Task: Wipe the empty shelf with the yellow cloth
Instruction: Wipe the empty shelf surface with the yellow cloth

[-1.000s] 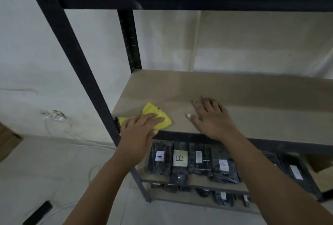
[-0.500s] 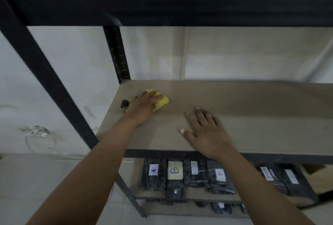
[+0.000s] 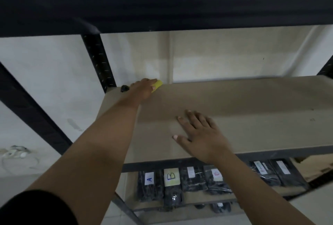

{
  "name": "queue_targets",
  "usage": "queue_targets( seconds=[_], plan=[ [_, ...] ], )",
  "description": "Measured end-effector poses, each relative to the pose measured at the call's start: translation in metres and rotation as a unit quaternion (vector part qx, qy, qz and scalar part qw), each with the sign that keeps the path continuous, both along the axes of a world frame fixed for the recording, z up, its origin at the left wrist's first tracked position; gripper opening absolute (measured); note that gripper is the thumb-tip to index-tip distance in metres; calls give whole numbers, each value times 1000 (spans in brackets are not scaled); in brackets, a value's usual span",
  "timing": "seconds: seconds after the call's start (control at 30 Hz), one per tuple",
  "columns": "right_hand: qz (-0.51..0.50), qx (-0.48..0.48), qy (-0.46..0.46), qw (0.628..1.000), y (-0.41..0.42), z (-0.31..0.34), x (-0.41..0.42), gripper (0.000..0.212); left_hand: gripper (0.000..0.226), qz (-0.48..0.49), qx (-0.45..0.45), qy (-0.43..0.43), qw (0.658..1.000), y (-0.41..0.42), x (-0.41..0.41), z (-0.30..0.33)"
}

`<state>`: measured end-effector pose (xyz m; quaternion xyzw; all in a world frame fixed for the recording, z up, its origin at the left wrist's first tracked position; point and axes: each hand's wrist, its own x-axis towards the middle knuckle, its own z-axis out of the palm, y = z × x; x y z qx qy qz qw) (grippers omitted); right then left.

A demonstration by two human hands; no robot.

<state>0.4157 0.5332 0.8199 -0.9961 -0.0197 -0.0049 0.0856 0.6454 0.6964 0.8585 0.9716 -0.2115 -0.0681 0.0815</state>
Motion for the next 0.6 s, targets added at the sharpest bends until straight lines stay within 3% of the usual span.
queue_targets(
  seconds=[0.17, 0.27, 0.6],
  plan=[
    [-1, 3, -3, 1000, 1, 3, -2, 70, 51, -29, 19, -45, 998, 5, -35, -6],
    [-10, 4, 2, 1000, 0, 4, 0, 72, 51, -47, 8, -23, 999, 8, -60, -7],
    [-2, -31, 13, 999, 1, 4, -5, 79, 49, -133, -100, -63, 984, 50, -205, -22]
  ],
)
